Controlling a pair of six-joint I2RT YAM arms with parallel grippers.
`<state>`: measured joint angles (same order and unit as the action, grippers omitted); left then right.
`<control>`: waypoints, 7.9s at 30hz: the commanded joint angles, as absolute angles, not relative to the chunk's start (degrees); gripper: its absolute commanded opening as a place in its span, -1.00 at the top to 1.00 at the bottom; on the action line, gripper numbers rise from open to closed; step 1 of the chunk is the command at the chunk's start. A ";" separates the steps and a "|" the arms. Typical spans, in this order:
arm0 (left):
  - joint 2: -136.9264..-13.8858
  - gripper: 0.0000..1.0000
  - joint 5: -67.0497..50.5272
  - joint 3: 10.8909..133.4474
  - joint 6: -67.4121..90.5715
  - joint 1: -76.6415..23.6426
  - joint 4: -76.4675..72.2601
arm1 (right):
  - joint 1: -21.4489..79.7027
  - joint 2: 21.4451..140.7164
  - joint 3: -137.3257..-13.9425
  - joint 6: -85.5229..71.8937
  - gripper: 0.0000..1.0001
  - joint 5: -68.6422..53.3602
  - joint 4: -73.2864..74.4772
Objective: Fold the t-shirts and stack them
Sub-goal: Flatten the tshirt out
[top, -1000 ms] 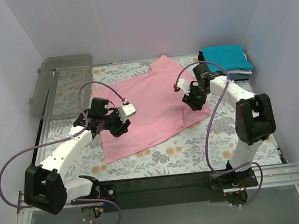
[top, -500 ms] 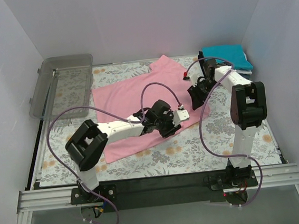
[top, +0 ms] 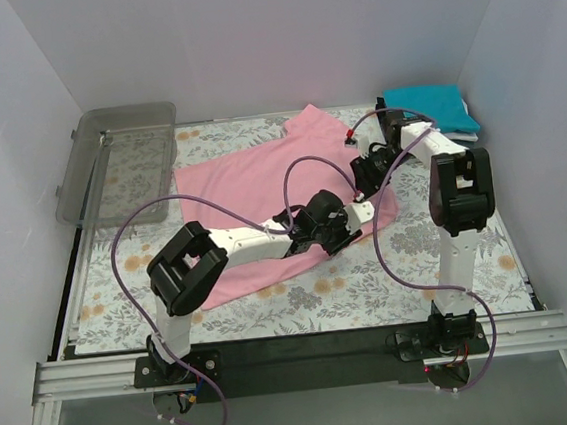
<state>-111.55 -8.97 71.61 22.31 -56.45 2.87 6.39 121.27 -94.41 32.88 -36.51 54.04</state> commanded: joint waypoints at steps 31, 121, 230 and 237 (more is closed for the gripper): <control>-105.47 1.00 -6.76 69.44 22.23 -57.74 -3.69 | 5.89 121.47 -95.19 31.20 0.97 -41.66 55.46; -109.86 0.08 -21.10 91.67 27.06 -5.27 32.61 | 7.03 132.27 -124.21 21.28 0.06 -25.31 43.18; -133.33 0.23 -20.82 118.30 10.65 -0.09 38.31 | 8.70 143.00 -127.53 14.24 0.97 -9.40 24.88; -133.86 0.31 -22.15 119.09 0.89 -0.70 42.62 | 8.61 140.89 -126.57 15.91 0.97 -9.05 24.08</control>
